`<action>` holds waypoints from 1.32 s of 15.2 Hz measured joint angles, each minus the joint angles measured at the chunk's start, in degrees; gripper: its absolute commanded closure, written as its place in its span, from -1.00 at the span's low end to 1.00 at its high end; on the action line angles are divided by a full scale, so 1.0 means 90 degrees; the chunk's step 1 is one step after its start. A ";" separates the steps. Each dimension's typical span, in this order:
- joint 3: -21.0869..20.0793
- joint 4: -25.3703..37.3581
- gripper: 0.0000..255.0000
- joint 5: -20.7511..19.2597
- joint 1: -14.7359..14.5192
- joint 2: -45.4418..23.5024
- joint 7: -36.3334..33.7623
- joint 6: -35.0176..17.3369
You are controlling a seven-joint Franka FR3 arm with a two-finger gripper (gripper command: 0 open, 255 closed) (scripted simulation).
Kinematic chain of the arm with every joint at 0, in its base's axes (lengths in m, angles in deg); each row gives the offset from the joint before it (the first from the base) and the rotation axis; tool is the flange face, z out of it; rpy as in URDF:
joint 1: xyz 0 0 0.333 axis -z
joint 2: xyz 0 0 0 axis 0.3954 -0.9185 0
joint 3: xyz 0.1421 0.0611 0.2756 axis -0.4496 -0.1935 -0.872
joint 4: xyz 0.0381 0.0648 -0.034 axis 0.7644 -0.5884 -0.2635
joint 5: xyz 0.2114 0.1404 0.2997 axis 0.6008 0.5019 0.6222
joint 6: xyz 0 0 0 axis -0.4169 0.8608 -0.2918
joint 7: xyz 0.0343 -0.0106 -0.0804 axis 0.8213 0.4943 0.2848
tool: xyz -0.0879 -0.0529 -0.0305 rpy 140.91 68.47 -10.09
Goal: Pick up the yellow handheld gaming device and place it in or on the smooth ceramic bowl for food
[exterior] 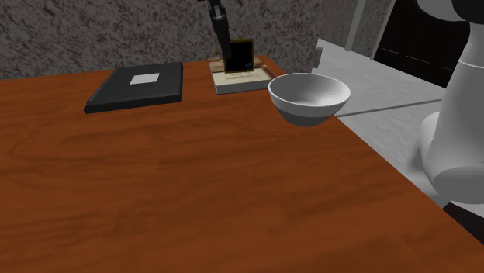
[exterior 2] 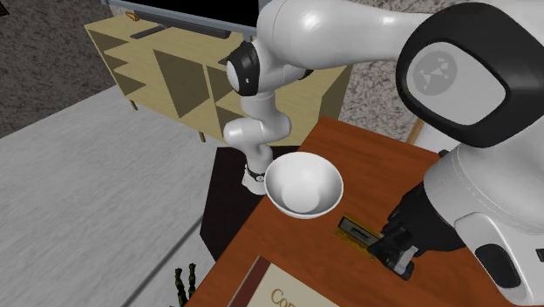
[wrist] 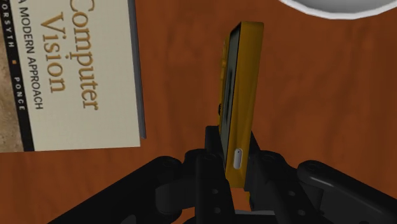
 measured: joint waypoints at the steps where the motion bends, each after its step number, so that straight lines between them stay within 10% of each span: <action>1: 0.0000 0.0131 1.00 -0.0010 -0.0004 -0.0031 0.0010 0.0100; 9: -0.0041 0.1833 1.00 -0.0213 -0.0174 -0.0692 0.0018 0.1156; 20: 0.0238 -0.1581 1.00 0.0396 0.0245 0.2334 0.0463 0.0668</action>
